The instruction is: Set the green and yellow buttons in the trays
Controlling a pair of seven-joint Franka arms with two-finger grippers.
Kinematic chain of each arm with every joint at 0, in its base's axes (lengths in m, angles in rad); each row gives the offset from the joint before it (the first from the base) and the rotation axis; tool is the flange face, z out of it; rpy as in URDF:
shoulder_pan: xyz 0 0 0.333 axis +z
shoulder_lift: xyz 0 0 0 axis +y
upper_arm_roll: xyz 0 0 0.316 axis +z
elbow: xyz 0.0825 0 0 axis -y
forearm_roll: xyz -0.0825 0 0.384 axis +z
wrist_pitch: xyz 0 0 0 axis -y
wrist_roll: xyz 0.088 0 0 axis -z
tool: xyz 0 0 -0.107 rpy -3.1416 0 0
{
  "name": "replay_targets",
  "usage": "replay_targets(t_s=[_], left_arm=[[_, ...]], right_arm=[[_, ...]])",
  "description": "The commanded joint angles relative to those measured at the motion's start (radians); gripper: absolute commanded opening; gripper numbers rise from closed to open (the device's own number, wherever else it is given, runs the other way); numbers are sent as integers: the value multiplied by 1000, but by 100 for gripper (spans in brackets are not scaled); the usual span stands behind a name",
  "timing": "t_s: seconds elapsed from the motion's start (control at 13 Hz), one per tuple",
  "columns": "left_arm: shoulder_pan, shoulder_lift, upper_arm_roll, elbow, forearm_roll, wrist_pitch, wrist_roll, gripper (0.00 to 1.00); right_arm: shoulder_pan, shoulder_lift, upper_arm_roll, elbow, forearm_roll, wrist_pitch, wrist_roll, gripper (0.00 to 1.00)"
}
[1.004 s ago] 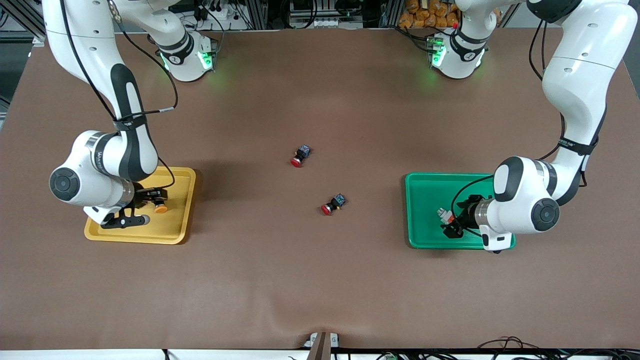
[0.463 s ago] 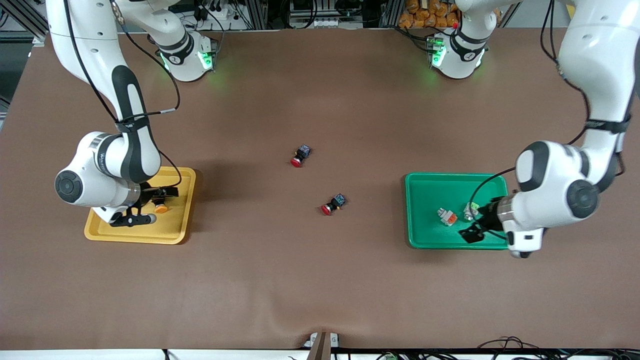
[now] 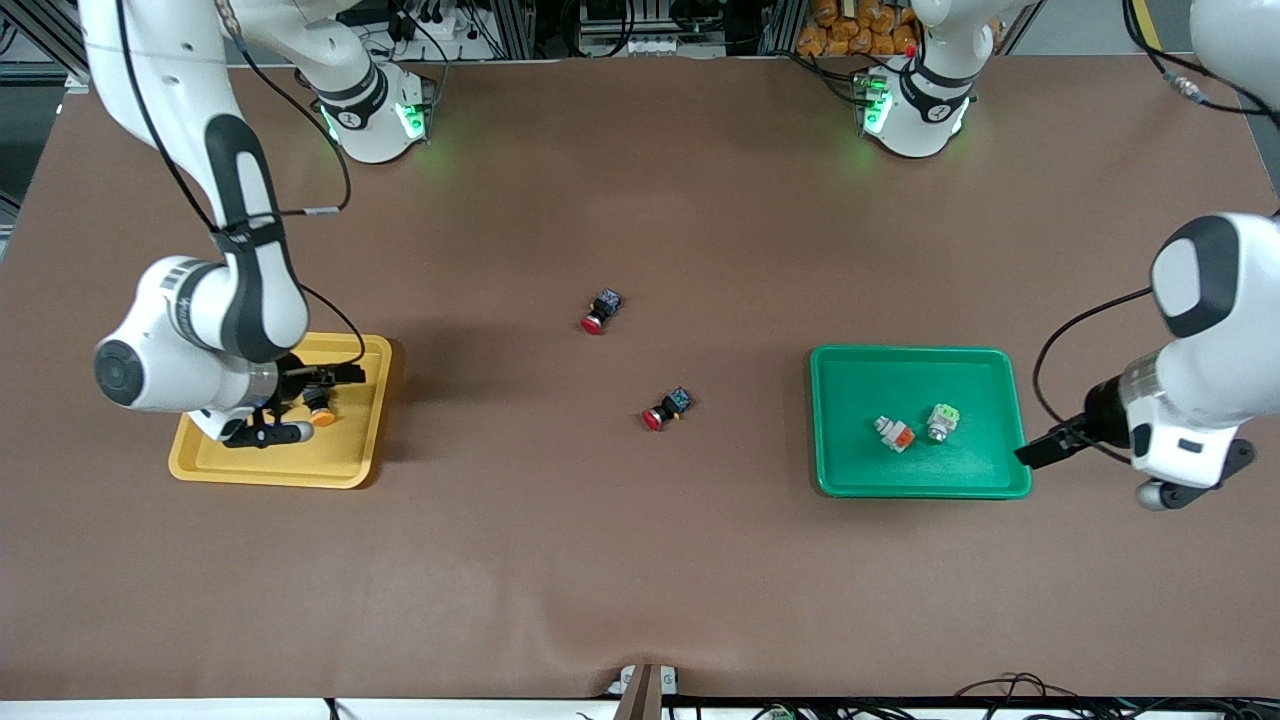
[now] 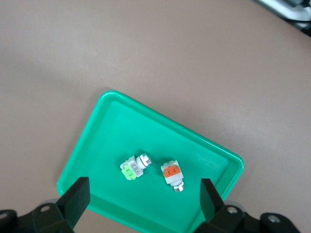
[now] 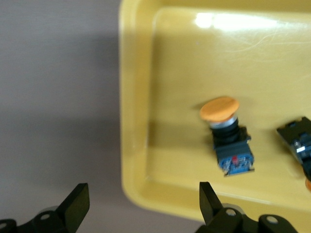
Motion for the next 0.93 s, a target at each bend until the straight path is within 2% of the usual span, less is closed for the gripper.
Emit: replay_targets(t_s=[0.0, 0.15, 0.31, 0.46, 0.54, 0.62, 0.77, 0.85], left_arm=[[5, -80, -4, -6, 23, -36, 84, 100], [1, -123, -8, 56, 23, -144, 148, 100], [1, -125, -11, 144, 23, -278, 210, 100], [5, -134, -11, 152, 20, -298, 268, 100], [5, -163, -8, 152, 17, -303, 302, 100], [4, -178, -11, 152, 15, -304, 310, 100], [4, -204, -17, 150, 8, -310, 323, 100], [4, -233, -17, 145, 5, -321, 334, 100]], right_arm=[[-54, -104, 4, 18, -15, -169, -3, 100], [-93, -120, 1, 81, -19, -356, 2, 100], [-127, -134, 10, 164, -76, -532, 63, 100], [-128, -163, 10, 207, -112, -606, 103, 100], [-127, -205, 13, 209, -147, -596, 156, 100], [-127, -246, 34, 215, -220, -570, 231, 100], [-160, -349, 155, 217, -371, -535, 392, 100], [-205, -387, 227, 218, -412, -535, 426, 100]])
